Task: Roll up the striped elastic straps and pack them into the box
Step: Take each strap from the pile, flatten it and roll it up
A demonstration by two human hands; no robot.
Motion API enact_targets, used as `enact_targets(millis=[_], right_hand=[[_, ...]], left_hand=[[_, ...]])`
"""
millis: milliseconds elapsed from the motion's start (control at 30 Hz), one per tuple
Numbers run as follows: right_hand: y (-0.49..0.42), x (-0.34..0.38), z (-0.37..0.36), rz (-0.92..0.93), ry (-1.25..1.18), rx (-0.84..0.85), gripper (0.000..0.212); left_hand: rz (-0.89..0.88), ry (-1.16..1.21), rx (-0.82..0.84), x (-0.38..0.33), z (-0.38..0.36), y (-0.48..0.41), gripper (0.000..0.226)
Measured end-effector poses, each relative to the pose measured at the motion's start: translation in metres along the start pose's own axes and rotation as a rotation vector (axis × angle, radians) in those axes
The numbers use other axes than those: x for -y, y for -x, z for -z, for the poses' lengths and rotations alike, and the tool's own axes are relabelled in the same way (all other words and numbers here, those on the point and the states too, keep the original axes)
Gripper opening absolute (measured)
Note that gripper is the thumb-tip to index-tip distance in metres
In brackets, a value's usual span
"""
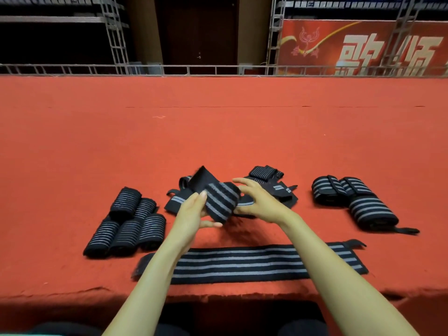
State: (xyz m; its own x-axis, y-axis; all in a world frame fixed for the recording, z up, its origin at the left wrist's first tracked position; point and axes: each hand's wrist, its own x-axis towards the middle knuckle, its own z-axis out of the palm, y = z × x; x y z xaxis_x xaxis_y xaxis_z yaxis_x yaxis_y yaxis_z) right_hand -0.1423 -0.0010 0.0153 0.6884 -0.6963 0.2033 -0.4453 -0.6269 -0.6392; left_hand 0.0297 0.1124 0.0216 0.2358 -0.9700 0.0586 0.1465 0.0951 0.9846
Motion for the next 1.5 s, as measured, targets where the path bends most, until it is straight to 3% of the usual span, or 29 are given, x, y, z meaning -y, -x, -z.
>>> enact_targets(millis=[100,200,367,533,633,800,967,1100,1267,1400,1500], right_hand=[[-0.006,-0.002,-0.006,0.014,0.021,0.114,0.031],[-0.004,-0.008,-0.015,-0.083,-0.043,0.106,0.025],[0.001,-0.013,0.005,-0.080,0.083,-0.248,0.018],[0.003,0.001,0.038,0.078,0.632,-0.485,0.023],[0.014,0.011,0.042,0.089,0.803,-0.587,0.028],[0.056,-0.005,0.022,0.060,0.703,-0.527,0.041],[0.100,-0.027,0.000,-0.095,0.641,-0.261,0.048],[0.123,-0.032,0.007,-0.123,0.609,-0.275,0.058],[0.132,-0.038,0.020,-0.190,0.615,-0.114,0.052],[0.135,-0.038,0.031,-0.167,0.656,-0.280,0.036],[0.143,-0.033,0.040,-0.174,0.694,-0.426,0.040]], left_hand=[[-0.045,0.095,-0.036,-0.007,0.015,0.004,0.030],[-0.038,0.212,-0.106,-0.013,0.024,0.003,0.029],[0.029,0.306,-0.385,-0.001,0.042,0.000,0.027],[0.071,0.282,-0.460,0.017,0.035,0.001,0.027],[0.064,0.296,-0.483,0.018,0.027,0.004,0.029],[0.052,0.212,-0.489,0.024,0.034,0.021,0.028],[0.143,0.038,-0.515,0.054,0.051,0.046,0.025],[0.124,-0.068,-0.566,0.067,0.057,0.065,0.022],[0.081,-0.091,-0.575,0.063,0.059,0.073,0.023],[0.065,-0.089,-0.594,0.064,0.061,0.075,0.028],[0.066,-0.086,-0.603,0.066,0.066,0.077,0.027]])
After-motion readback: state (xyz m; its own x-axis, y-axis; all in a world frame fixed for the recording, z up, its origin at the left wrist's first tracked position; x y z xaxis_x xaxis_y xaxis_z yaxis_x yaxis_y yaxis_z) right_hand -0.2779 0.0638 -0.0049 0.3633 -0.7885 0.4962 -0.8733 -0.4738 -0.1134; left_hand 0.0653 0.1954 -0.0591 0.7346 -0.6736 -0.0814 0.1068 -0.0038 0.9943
